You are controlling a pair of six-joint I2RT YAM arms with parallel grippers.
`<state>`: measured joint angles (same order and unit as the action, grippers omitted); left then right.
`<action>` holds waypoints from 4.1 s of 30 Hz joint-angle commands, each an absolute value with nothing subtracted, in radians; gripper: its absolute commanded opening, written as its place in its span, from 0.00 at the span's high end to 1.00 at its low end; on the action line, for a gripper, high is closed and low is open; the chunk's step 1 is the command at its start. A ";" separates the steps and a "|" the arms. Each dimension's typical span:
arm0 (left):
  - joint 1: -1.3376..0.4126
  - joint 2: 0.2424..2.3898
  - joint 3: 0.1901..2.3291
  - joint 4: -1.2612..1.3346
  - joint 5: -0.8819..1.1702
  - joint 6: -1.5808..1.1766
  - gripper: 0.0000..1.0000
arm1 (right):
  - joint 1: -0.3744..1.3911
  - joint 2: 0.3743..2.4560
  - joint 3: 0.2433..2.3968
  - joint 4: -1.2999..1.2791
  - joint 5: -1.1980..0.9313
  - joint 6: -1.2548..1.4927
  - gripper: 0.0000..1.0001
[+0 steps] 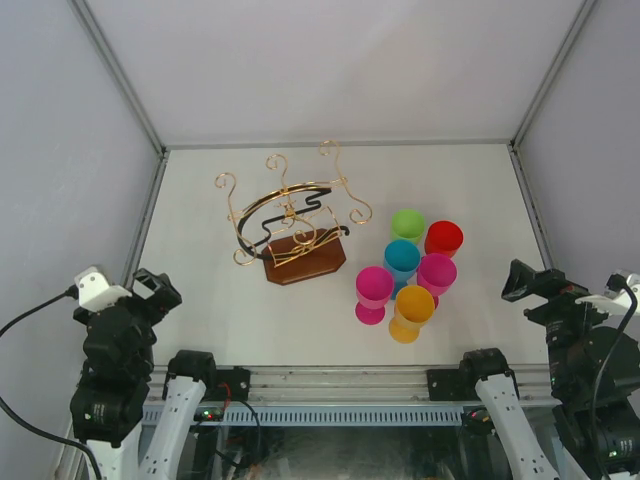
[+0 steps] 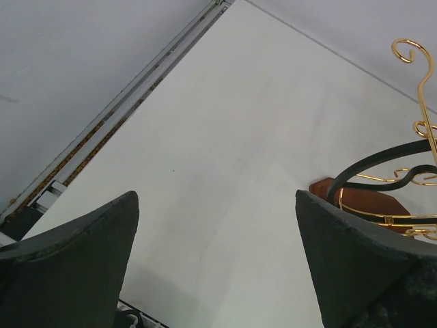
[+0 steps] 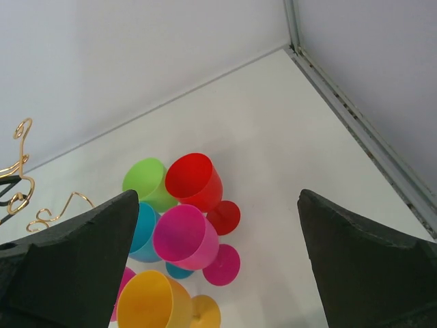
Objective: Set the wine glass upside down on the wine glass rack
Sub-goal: Move the wine rack to the center of the board.
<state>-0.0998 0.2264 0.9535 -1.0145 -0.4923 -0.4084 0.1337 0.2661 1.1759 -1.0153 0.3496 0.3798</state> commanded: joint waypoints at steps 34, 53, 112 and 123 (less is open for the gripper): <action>-0.106 0.498 1.088 -0.791 -0.100 -0.359 0.00 | 0.141 0.553 1.165 -1.016 -0.109 0.221 0.06; -0.162 0.766 1.123 -0.649 0.001 -0.479 0.11 | 0.141 0.543 1.120 -0.996 -0.118 0.214 0.06; -0.358 1.019 1.348 -0.834 -0.272 -0.364 0.12 | 0.140 0.594 1.111 -1.038 -0.031 0.308 0.06; -0.354 0.820 1.174 -0.938 -0.384 -0.403 0.10 | 0.132 0.690 1.136 -1.130 -0.052 0.340 0.00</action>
<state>-0.3576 0.8997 1.2297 -0.9237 -0.3283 -0.3912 0.1337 0.6697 1.1072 -1.0977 -0.0456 0.3180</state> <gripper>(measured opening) 0.897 0.997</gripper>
